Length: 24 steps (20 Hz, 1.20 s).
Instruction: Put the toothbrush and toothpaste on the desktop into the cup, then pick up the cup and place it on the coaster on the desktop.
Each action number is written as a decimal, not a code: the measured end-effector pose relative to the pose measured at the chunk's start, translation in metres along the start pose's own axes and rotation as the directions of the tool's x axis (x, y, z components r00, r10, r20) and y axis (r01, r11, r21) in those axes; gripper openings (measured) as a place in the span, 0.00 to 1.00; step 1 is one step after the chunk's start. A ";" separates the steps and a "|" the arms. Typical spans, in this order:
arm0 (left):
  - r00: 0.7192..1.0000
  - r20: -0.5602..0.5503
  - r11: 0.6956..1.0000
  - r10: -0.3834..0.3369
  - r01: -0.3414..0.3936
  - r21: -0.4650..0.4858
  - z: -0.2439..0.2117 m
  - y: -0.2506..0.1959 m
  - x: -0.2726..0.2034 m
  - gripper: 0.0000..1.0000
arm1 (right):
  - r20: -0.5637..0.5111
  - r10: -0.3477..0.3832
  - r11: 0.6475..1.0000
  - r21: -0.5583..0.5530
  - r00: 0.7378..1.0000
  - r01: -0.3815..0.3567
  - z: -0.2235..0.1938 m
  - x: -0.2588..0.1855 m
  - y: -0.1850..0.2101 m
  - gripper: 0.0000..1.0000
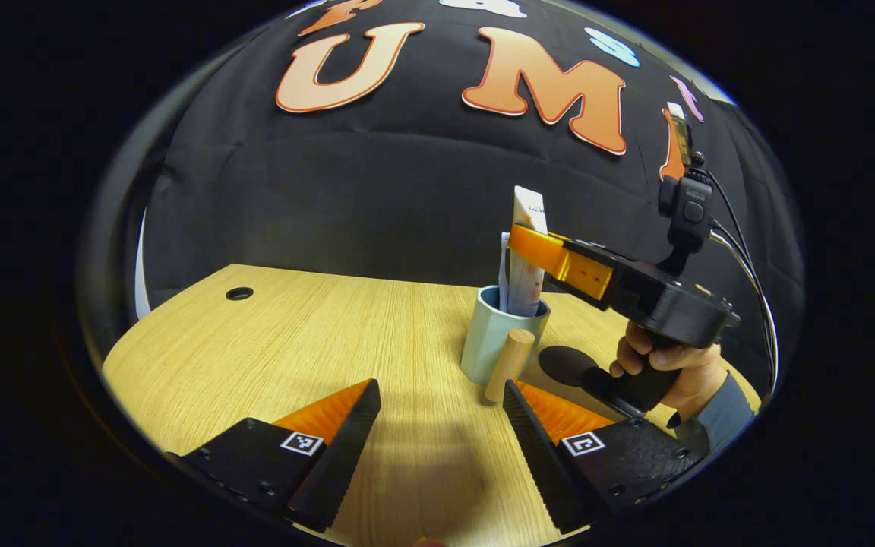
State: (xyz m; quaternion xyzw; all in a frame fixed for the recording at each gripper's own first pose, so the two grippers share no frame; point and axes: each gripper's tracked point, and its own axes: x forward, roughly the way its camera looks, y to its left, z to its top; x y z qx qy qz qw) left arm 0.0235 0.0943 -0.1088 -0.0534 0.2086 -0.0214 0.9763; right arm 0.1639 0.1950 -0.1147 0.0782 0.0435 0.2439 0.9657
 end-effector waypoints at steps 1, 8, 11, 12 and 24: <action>1.000 -0.001 1.000 -0.005 0.005 -0.004 0.002 -0.001 0.007 0.98 | -0.019 -0.011 1.000 -0.020 1.000 0.011 -0.003 -0.006 -0.004 0.22; 0.999 0.041 1.000 -0.018 0.018 0.002 0.032 0.013 0.021 0.98 | -0.071 -0.002 0.996 -0.089 0.997 -0.005 0.001 -0.050 -0.008 0.50; 0.999 0.051 1.000 -0.010 0.009 0.016 0.041 0.015 0.029 0.98 | -0.022 -0.022 0.989 -0.144 1.000 0.018 0.029 -0.071 -0.015 0.55; 0.999 0.037 1.000 -0.017 0.016 0.023 0.040 0.009 0.027 0.98 | -0.007 -0.029 0.988 -0.150 1.000 0.027 0.040 -0.080 -0.017 0.59; 0.998 -0.061 0.970 -0.028 0.042 0.239 0.071 -0.034 0.054 0.98 | 0.114 -0.110 0.967 -0.217 0.987 0.133 0.123 -0.199 -0.058 0.84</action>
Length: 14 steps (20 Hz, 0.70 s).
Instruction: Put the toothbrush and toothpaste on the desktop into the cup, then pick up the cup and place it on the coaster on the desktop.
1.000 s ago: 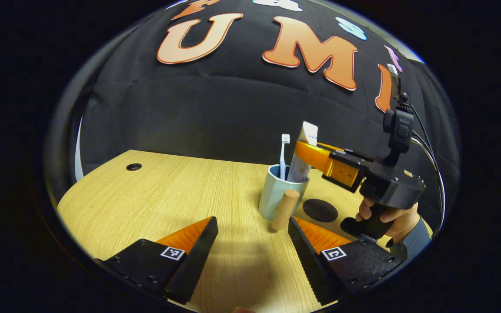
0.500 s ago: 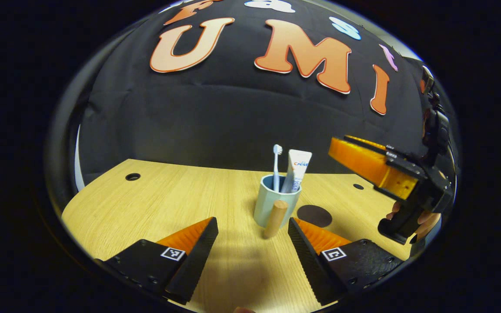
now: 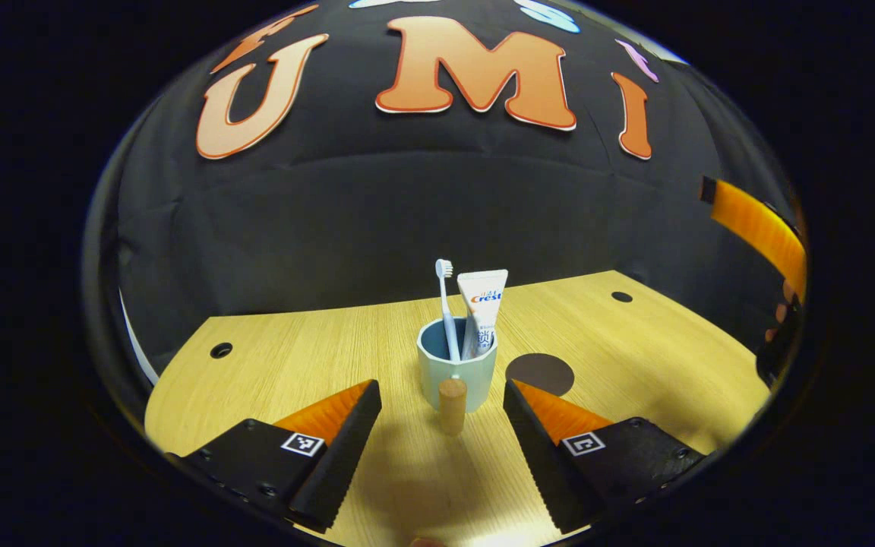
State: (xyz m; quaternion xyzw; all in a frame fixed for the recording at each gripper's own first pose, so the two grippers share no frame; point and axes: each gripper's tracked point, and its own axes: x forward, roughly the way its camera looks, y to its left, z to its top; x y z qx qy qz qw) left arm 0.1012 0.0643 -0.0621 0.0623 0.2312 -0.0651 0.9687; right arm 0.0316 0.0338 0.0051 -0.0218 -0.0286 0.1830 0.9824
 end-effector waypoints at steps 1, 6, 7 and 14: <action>1.000 -0.016 1.000 -0.008 0.009 0.017 0.003 -0.001 0.005 0.98 | -0.002 -0.015 1.000 -0.014 1.000 0.015 0.003 -0.008 -0.007 0.85; 0.981 -0.183 0.997 -0.062 0.069 0.031 -0.001 -0.003 0.034 0.98 | 0.005 -0.101 0.993 -0.054 0.995 0.101 0.019 -0.048 -0.031 0.86; 0.973 -0.217 0.995 -0.080 0.089 0.032 -0.002 -0.005 0.039 0.97 | 0.010 -0.111 0.992 -0.057 0.994 0.112 0.025 -0.057 -0.033 0.86; 0.838 -0.529 0.985 -0.133 0.172 0.024 -0.051 -0.012 0.064 0.98 | 0.020 -0.142 0.989 -0.037 0.990 0.143 0.028 -0.090 -0.044 0.86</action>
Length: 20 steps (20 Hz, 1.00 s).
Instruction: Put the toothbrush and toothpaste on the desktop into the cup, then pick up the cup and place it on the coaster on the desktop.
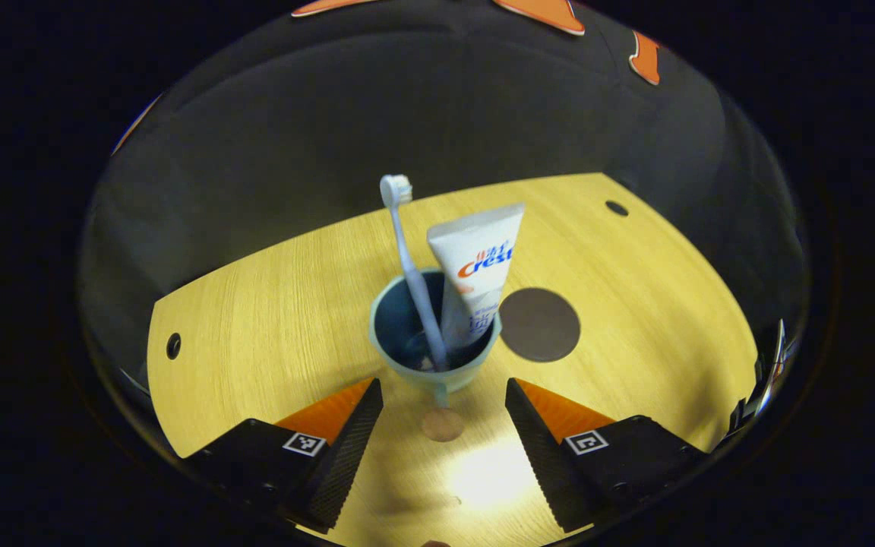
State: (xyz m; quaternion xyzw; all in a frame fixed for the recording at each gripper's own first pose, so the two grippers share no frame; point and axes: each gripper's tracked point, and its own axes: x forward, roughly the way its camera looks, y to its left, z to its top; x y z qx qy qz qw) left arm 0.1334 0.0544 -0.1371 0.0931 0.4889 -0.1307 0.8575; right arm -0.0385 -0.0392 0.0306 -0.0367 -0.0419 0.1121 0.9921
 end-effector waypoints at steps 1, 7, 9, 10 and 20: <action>1.000 -0.018 1.000 0.004 -0.004 0.002 -0.001 0.000 0.005 1.00 | -0.003 -0.005 1.000 -0.004 1.000 0.005 -0.002 -0.003 -0.003 0.86; 0.994 -0.110 1.000 0.008 -0.008 -0.002 -0.007 -0.011 0.023 0.89 | -0.022 -0.043 0.999 0.021 0.999 0.043 -0.013 -0.023 -0.023 0.86; 0.992 -0.120 0.999 0.032 -0.032 -0.004 -0.005 -0.006 0.021 0.75 | -0.028 -0.053 0.998 0.027 0.998 0.054 -0.015 -0.026 -0.027 0.86; 0.991 -0.131 0.999 0.035 -0.035 -0.002 -0.007 -0.007 0.025 0.59 | -0.029 -0.051 0.998 0.036 0.998 0.052 -0.016 -0.026 -0.027 0.86; 0.995 -0.088 0.997 0.046 -0.052 -0.064 -0.006 -0.014 0.027 0.24 | -0.055 -0.070 0.995 0.072 0.996 0.074 -0.025 -0.035 -0.029 0.86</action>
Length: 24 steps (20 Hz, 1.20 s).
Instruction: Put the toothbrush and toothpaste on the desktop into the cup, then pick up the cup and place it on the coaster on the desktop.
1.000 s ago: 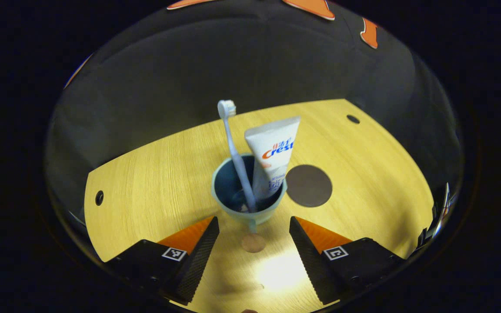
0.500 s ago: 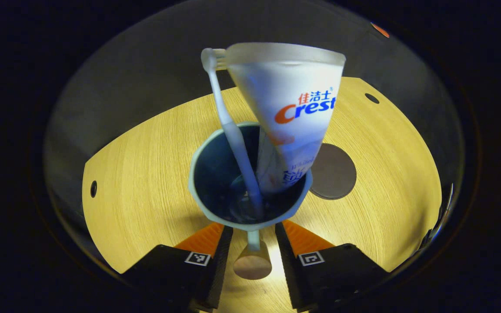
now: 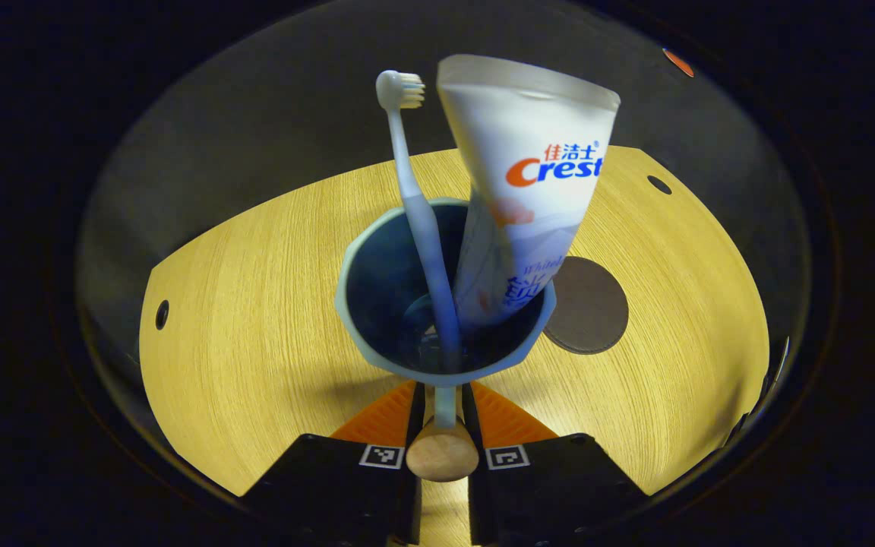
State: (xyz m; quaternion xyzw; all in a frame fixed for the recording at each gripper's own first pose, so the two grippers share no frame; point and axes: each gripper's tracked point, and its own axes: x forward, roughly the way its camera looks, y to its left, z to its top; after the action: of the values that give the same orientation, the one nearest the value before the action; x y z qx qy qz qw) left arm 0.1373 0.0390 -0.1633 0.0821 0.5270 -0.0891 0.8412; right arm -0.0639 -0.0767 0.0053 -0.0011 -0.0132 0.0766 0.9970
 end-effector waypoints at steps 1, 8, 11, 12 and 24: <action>1.000 0.004 1.000 0.002 -0.002 -0.004 0.000 0.000 -0.001 0.25 | -0.003 -0.006 1.000 0.000 1.000 0.006 -0.001 0.000 -0.001 0.86; 0.997 0.069 1.000 -0.018 0.017 0.004 0.009 0.000 -0.024 0.24 | -0.008 -0.028 0.999 0.022 1.000 0.028 -0.002 -0.006 -0.009 0.86; 0.996 0.081 0.999 -0.029 0.027 0.034 0.008 0.001 -0.010 0.24 | -0.009 -0.045 0.999 0.030 0.999 0.045 -0.005 -0.013 -0.016 0.86; 0.996 0.082 0.998 -0.040 0.036 0.044 0.008 0.002 -0.008 0.25 | -0.015 -0.052 0.998 0.031 0.999 0.052 -0.007 -0.014 -0.019 0.86; 0.994 0.066 0.991 -0.087 0.079 0.107 0.005 0.012 -0.008 0.24 | -0.061 -0.092 0.993 0.070 0.994 0.096 -0.027 -0.030 -0.045 0.87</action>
State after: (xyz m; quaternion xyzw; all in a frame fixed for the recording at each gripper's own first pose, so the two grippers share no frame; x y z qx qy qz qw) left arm 0.1410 0.0500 -0.1539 0.1006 0.4946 -0.1542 0.8494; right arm -0.0862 -0.1257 -0.0220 0.0336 0.0183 0.0299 0.9988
